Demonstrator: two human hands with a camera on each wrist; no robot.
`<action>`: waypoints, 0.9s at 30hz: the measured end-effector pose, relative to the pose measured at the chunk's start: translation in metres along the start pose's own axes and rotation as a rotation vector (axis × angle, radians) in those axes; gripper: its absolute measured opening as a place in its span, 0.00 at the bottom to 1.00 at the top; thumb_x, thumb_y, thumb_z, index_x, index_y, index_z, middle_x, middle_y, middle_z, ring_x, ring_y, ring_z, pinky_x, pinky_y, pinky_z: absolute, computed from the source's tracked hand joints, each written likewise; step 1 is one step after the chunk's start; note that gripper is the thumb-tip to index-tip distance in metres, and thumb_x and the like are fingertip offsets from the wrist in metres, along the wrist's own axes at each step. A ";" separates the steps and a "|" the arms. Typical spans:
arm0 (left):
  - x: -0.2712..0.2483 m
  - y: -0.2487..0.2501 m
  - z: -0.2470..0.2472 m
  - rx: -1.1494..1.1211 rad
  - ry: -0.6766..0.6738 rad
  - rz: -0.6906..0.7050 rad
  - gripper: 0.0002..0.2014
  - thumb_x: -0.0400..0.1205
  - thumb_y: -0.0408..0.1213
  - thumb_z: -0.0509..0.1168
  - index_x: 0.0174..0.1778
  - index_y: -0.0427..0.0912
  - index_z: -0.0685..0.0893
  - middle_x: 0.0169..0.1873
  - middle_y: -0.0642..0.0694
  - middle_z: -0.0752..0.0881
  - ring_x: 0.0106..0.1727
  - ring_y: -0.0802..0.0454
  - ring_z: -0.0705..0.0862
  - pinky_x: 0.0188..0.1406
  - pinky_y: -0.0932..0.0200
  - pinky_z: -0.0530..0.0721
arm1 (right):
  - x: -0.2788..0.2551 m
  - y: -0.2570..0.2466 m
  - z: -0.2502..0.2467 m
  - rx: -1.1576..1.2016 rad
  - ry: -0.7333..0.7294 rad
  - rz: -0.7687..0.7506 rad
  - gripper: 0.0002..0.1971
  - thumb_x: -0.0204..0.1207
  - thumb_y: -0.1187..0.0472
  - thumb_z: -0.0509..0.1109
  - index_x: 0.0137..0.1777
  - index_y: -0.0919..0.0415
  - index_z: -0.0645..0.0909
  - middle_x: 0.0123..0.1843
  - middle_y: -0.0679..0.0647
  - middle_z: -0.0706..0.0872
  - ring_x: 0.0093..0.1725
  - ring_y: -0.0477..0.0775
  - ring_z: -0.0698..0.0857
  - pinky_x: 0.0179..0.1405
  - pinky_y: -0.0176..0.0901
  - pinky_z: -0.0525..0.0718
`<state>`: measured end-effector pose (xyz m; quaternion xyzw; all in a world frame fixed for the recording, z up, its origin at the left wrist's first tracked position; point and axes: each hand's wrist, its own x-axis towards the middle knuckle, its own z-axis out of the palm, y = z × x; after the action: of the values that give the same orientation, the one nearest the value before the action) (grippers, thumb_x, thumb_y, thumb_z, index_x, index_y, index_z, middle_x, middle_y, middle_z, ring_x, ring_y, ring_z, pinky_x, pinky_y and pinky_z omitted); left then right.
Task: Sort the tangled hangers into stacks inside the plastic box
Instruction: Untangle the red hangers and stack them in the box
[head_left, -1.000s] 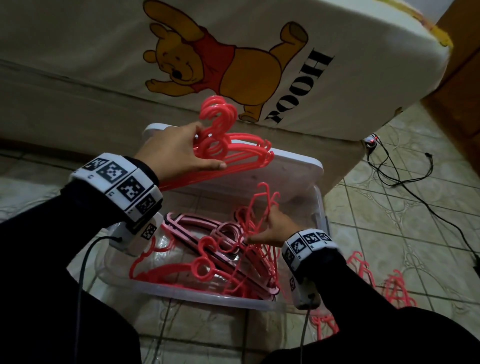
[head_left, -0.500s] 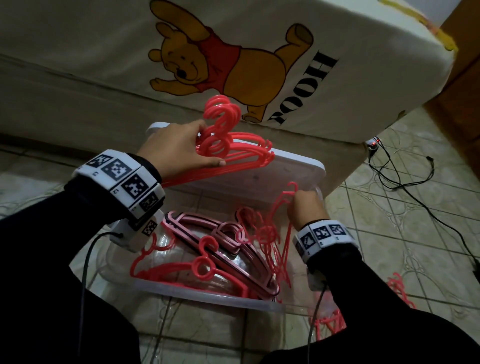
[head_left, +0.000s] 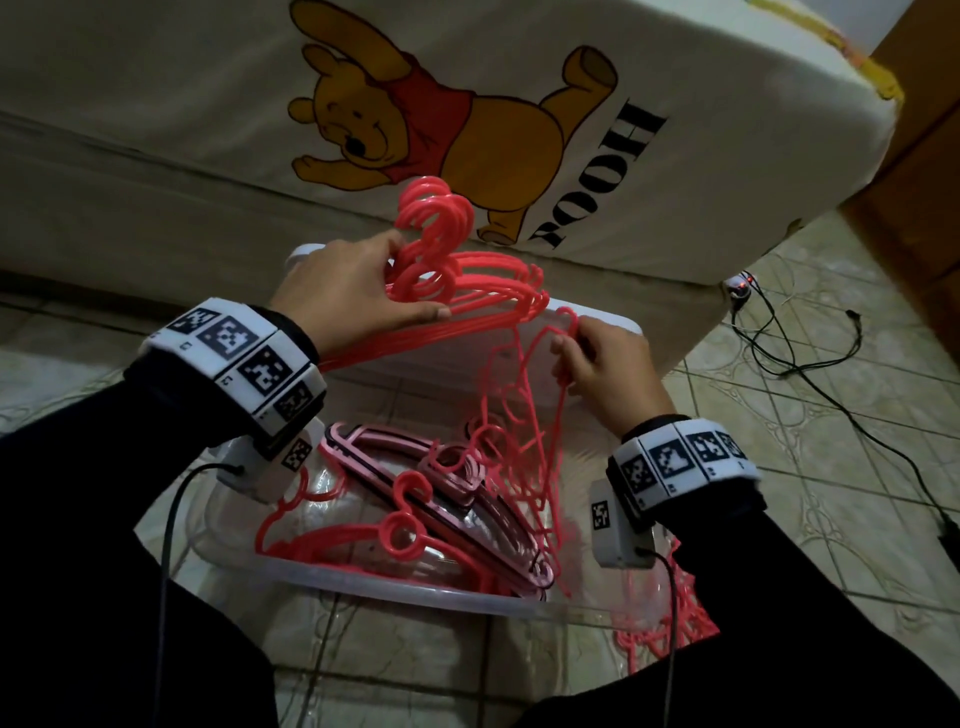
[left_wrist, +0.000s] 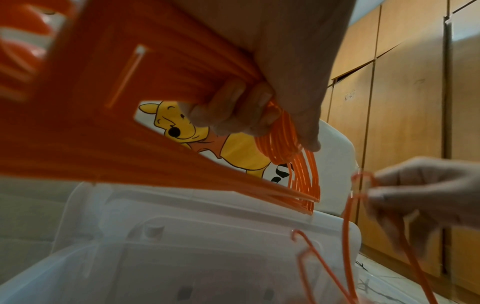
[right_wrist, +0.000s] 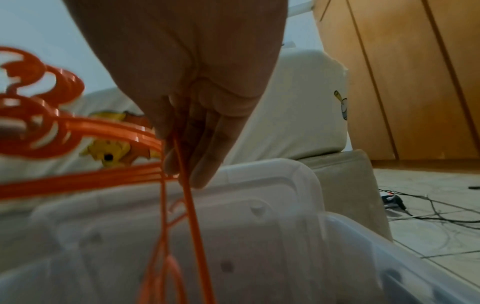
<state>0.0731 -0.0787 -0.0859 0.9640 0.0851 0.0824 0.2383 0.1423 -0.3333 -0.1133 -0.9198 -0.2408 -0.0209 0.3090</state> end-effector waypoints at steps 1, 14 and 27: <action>0.000 0.000 0.000 -0.001 0.001 0.001 0.28 0.67 0.70 0.68 0.55 0.56 0.77 0.47 0.49 0.90 0.51 0.47 0.87 0.57 0.46 0.82 | -0.001 0.002 0.003 -0.022 -0.042 0.006 0.08 0.81 0.60 0.64 0.44 0.61 0.81 0.38 0.58 0.89 0.41 0.61 0.88 0.47 0.59 0.85; 0.000 -0.003 0.000 -0.009 0.024 0.016 0.27 0.68 0.72 0.65 0.54 0.56 0.77 0.46 0.49 0.89 0.49 0.47 0.87 0.54 0.47 0.81 | -0.002 0.000 0.013 0.068 -0.132 0.009 0.04 0.77 0.68 0.68 0.49 0.61 0.79 0.41 0.55 0.89 0.41 0.54 0.88 0.47 0.52 0.86; 0.002 -0.001 0.006 0.031 -0.004 0.035 0.26 0.68 0.72 0.64 0.48 0.55 0.75 0.40 0.50 0.87 0.46 0.46 0.85 0.49 0.49 0.82 | 0.000 0.009 0.047 -0.029 -0.263 0.046 0.10 0.76 0.63 0.70 0.56 0.59 0.84 0.49 0.57 0.89 0.50 0.56 0.86 0.48 0.36 0.76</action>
<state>0.0765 -0.0798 -0.0909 0.9690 0.0690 0.0836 0.2221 0.1408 -0.3126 -0.1561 -0.9242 -0.2577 0.1037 0.2619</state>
